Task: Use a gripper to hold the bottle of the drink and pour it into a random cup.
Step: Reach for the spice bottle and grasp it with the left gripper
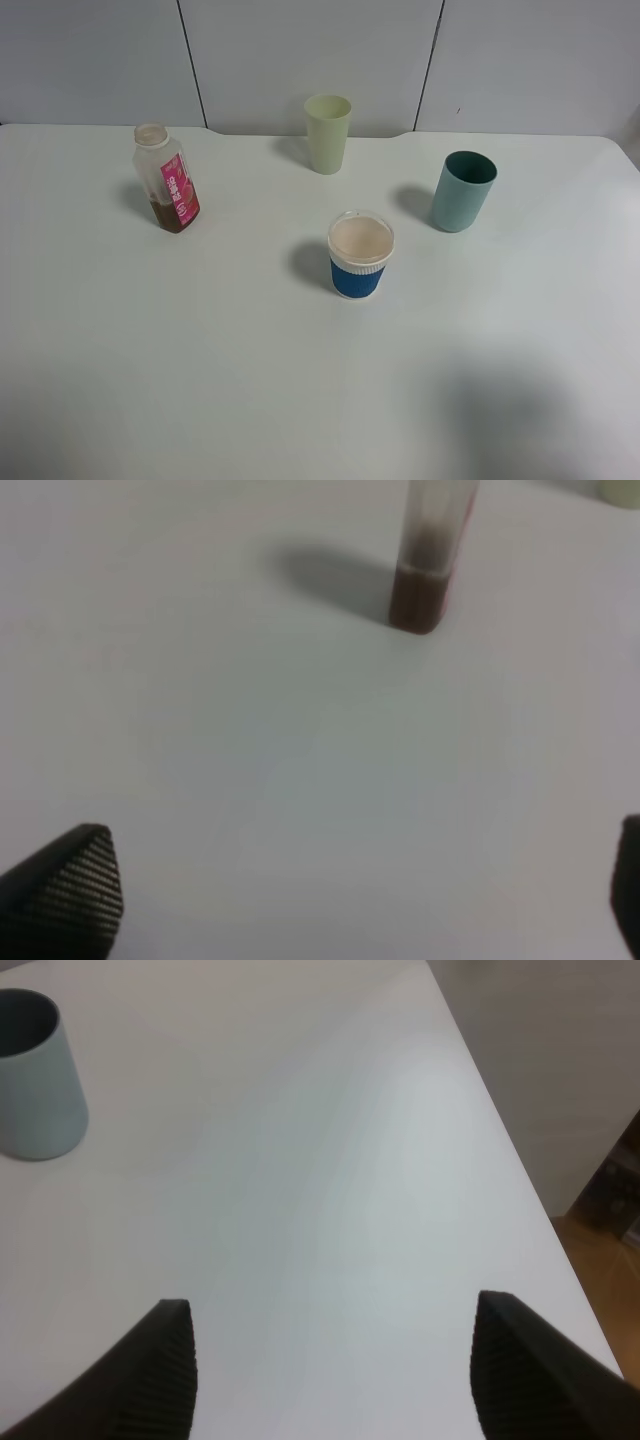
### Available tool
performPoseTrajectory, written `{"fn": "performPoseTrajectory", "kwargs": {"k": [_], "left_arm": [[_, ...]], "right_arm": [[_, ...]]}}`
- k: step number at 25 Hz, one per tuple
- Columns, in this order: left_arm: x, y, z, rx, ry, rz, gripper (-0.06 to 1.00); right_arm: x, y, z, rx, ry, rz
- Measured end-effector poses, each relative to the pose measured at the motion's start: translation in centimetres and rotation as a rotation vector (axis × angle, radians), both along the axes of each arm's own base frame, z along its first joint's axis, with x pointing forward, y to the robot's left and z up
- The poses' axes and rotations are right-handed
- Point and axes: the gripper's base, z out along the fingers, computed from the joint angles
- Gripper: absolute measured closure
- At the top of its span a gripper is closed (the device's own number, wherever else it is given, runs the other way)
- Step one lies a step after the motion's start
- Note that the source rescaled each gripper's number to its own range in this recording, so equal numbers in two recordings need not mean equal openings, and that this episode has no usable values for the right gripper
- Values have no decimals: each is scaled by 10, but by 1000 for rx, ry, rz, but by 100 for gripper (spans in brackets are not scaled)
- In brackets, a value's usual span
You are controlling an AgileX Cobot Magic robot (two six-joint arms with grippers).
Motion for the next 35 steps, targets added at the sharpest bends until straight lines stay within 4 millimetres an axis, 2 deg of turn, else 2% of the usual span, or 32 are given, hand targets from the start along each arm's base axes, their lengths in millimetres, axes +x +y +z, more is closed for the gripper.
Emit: {"fn": "performPoseTrajectory", "kwargs": {"k": [35], "left_arm": [[0,0,0,0,0,0,-6]], "right_arm": [[0,0,0,0,0,0]]}}
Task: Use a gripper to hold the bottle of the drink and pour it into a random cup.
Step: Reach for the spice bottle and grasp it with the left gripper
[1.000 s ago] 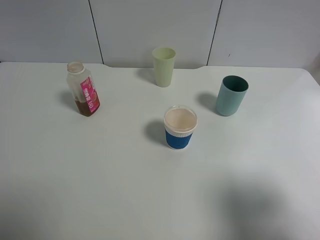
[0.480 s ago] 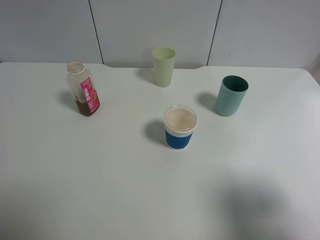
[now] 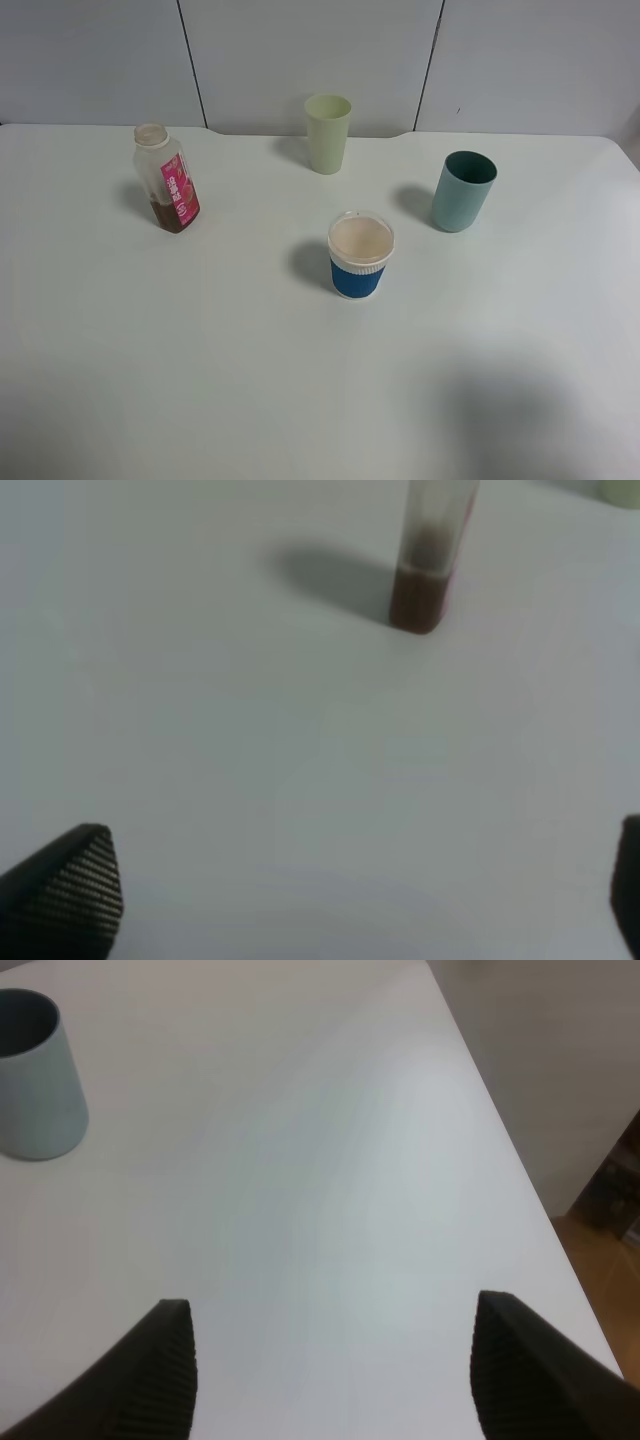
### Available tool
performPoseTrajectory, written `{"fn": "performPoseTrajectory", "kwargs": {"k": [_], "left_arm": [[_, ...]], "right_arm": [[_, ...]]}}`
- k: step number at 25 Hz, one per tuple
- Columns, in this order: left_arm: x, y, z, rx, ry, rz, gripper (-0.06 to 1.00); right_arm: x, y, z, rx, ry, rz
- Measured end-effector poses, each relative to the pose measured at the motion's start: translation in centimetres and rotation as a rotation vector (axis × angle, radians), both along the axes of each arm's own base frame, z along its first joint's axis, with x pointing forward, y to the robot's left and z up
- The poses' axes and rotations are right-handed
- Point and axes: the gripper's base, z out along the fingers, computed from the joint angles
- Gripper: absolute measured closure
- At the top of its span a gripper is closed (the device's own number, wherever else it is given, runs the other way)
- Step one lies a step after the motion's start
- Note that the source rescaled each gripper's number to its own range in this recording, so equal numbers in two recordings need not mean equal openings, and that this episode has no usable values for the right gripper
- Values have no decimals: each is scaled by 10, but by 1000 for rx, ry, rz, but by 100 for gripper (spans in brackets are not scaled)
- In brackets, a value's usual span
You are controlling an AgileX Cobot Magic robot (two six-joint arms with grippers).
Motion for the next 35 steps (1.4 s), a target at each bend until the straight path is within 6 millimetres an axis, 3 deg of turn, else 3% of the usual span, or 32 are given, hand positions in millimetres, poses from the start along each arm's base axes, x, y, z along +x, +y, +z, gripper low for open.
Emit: {"fn": "performPoseTrajectory", "kwargs": {"k": [7,12,17,26,35], "left_arm": [[6,-1,3,-19,25,10,-6],[31,-3,21,-39,24,14,-6],[62,-6,24,-48,70,11,-6],[112,-12,8,25,252,-47,-6],[147,-22,-14,42,400,-113,-6]], "right_arm": [[0,0,0,0,0,0],[0,0,0,0,0,0],[0,0,0,0,0,0],[0,0,0,0,0,0],[0,0,0,0,0,0]]}}
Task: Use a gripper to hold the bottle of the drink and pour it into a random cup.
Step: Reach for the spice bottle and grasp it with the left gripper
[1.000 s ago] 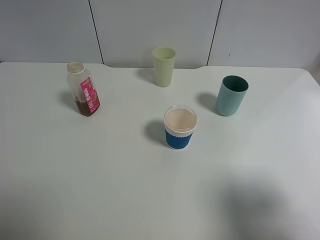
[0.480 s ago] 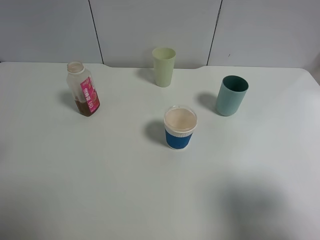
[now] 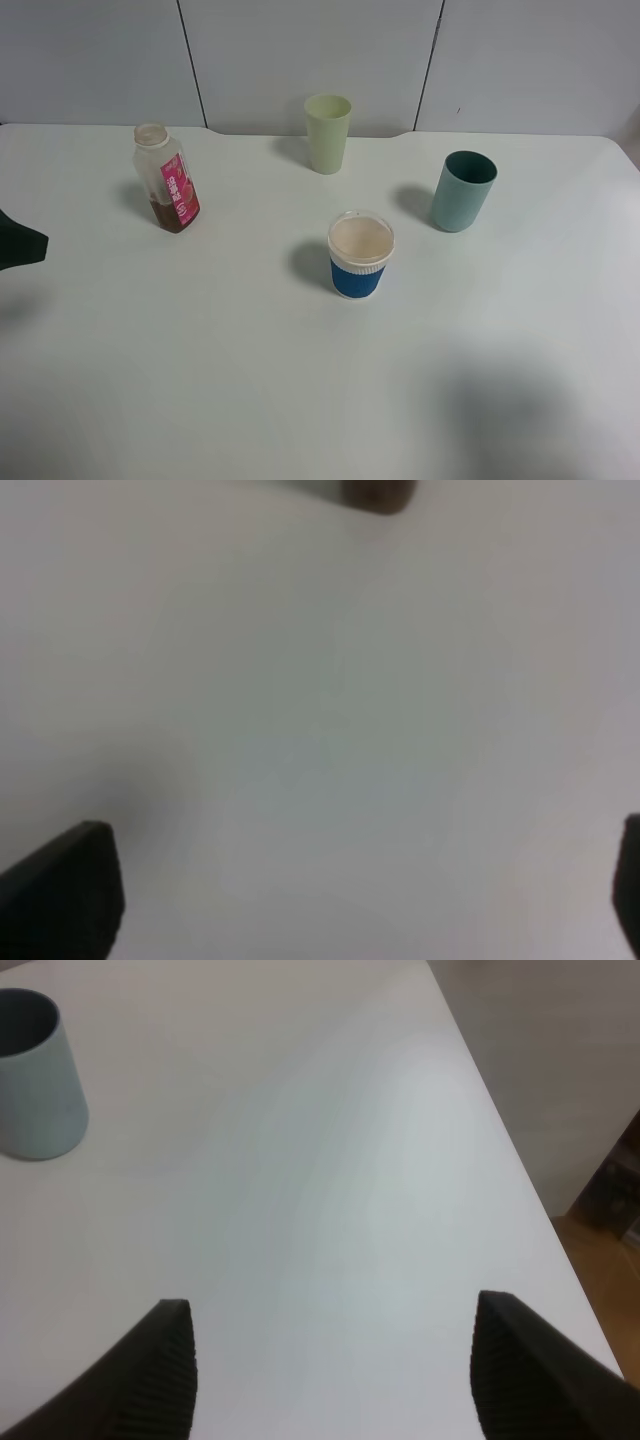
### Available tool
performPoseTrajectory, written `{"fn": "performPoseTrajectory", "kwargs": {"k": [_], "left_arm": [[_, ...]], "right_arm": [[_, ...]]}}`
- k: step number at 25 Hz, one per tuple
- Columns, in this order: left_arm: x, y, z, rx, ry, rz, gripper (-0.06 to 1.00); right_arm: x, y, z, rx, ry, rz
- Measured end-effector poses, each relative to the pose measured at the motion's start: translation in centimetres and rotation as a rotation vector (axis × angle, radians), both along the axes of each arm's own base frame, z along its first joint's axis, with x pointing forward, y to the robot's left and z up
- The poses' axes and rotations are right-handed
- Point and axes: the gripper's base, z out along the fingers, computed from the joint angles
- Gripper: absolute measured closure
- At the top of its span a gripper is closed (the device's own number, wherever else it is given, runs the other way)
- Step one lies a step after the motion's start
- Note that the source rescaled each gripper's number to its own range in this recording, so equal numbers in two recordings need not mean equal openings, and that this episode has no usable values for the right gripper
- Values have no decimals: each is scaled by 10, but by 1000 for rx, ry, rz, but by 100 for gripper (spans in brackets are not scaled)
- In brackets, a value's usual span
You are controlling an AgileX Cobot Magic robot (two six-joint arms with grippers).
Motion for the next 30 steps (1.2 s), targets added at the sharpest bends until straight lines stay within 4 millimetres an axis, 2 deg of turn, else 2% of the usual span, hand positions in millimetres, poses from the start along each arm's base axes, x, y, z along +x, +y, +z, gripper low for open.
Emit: {"fn": "performPoseTrajectory", "kwargs": {"k": [9,20,30], "left_arm": [[30,-21,-20,4,29,-92,-6],[65,-28,-56,24,99,-80,-6],[89,-31,-75,42,43,-77,-6]], "right_arm": [[0,0,0,0,0,0],[0,0,0,0,0,0],[0,0,0,0,0,0]]}}
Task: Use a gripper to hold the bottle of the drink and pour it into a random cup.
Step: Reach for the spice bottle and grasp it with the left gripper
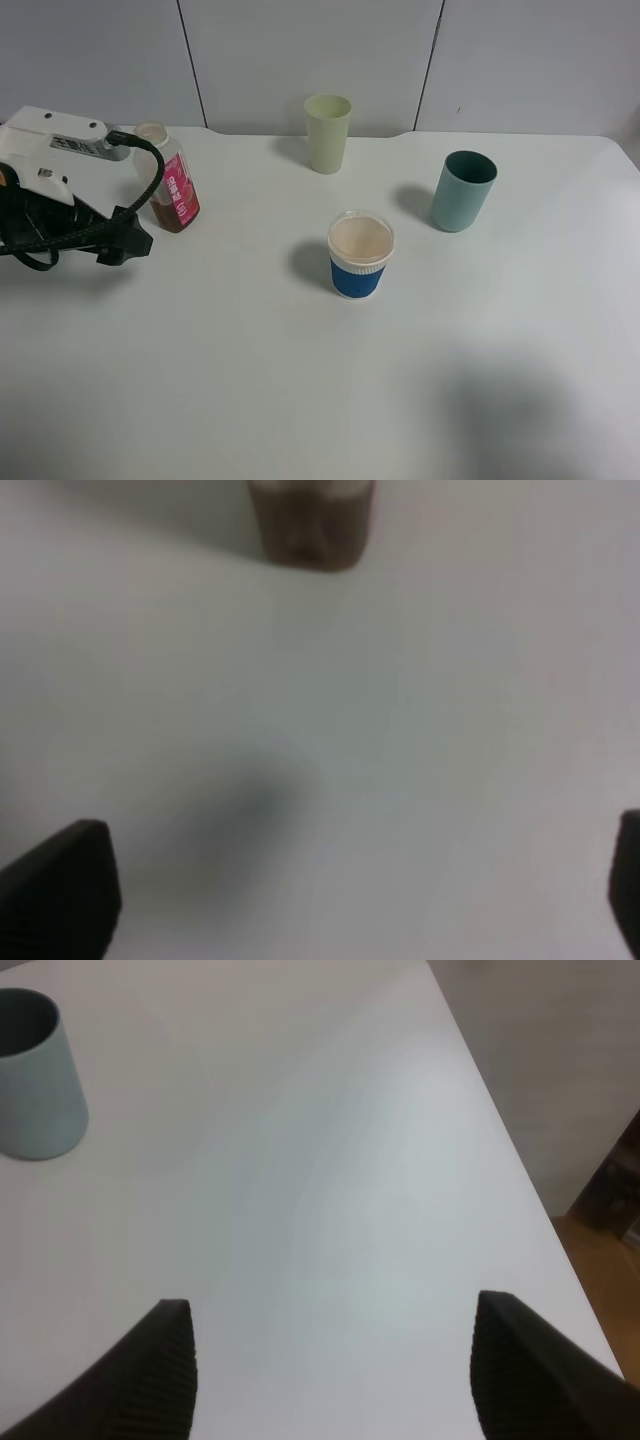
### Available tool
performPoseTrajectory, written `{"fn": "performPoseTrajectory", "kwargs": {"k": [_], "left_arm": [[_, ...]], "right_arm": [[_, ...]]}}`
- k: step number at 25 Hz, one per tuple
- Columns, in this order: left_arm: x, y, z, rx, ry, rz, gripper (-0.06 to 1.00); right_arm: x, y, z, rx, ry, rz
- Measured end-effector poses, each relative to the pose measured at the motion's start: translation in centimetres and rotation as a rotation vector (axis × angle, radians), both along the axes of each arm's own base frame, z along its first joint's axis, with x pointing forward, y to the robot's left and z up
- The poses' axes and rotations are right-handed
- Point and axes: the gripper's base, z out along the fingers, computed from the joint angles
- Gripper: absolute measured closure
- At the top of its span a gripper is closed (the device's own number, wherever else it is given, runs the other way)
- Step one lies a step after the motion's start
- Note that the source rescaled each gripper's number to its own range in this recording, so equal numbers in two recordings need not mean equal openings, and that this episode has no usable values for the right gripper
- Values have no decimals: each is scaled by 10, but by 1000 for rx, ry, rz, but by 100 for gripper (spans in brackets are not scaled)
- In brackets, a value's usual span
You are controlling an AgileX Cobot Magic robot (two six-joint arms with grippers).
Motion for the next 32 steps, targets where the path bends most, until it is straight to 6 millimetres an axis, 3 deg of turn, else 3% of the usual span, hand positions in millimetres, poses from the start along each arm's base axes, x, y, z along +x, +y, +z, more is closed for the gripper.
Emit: {"fn": "performPoseTrajectory", "kwargs": {"k": [32], "left_arm": [[57,-19,-53,-121,-336,-49,-6]], "right_arm": [[0,0,0,0,0,0]]}}
